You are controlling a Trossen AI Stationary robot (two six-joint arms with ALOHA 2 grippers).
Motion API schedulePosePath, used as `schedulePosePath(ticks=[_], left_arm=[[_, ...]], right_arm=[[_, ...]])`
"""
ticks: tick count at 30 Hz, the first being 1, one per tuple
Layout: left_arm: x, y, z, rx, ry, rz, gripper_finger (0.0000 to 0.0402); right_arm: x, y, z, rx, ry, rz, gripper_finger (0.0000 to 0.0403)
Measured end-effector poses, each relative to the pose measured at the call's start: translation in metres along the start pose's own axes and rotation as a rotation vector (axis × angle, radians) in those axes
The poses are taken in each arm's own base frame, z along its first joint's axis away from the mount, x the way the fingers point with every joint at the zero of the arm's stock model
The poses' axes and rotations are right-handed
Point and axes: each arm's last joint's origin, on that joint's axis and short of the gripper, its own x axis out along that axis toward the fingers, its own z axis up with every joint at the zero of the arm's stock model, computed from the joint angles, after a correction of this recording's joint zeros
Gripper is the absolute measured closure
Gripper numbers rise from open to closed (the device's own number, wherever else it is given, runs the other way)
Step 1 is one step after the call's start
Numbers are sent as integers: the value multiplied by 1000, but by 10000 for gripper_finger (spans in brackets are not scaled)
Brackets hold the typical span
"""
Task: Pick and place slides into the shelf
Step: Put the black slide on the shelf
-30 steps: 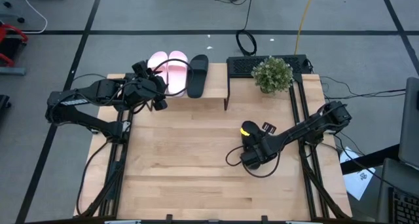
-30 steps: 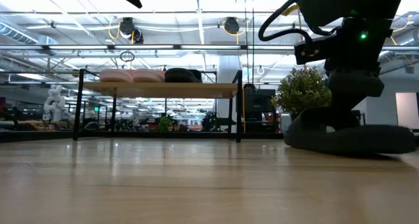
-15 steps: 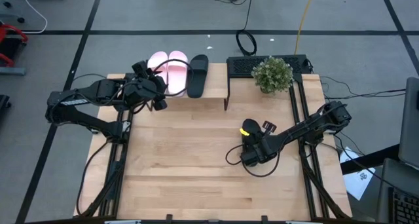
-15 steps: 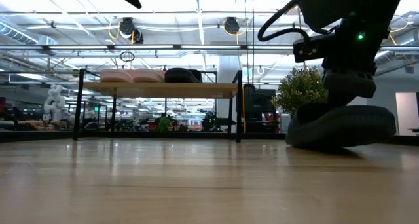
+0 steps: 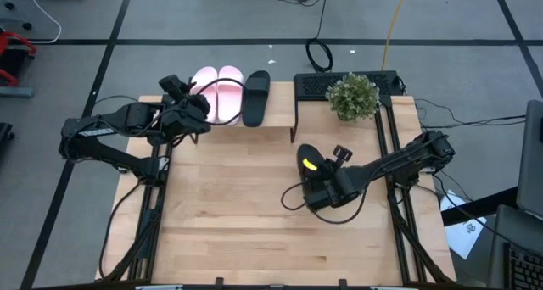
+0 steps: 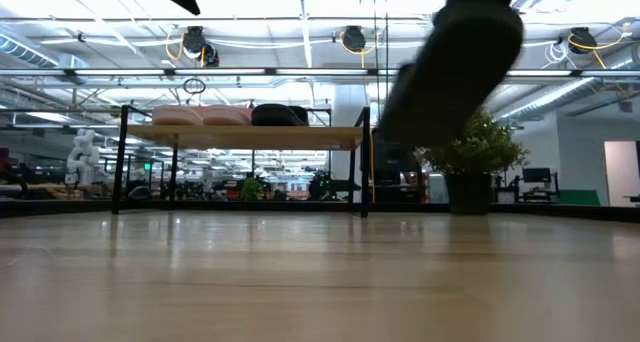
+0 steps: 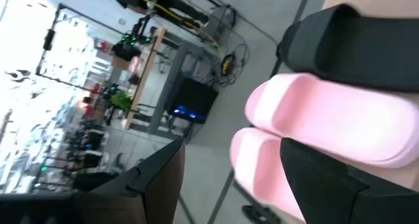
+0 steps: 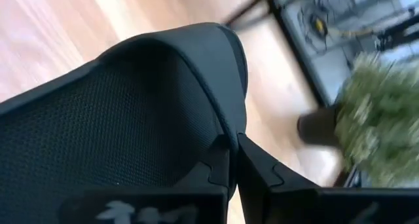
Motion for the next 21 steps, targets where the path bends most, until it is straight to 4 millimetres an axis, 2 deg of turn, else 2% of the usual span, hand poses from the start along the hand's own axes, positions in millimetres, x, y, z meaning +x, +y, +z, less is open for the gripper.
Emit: schedulePosePath(ticks=[3, 7, 15, 21], left_arm=[[0, 1, -2, 33, 22, 49, 144], [-1, 4, -4, 64, 47, 127, 144], [-6, 14, -11, 45, 57, 208, 144], [-12, 23, -18, 6, 44, 221, 144]], right_arm=[[-10, -11, 22, -9, -71, -2, 402], [-8, -29, 52, -1, -136, -19, 402], [21, -65, 105, -19, -259, -69, 402], [43, -95, 132, 15, -327, -207, 402]])
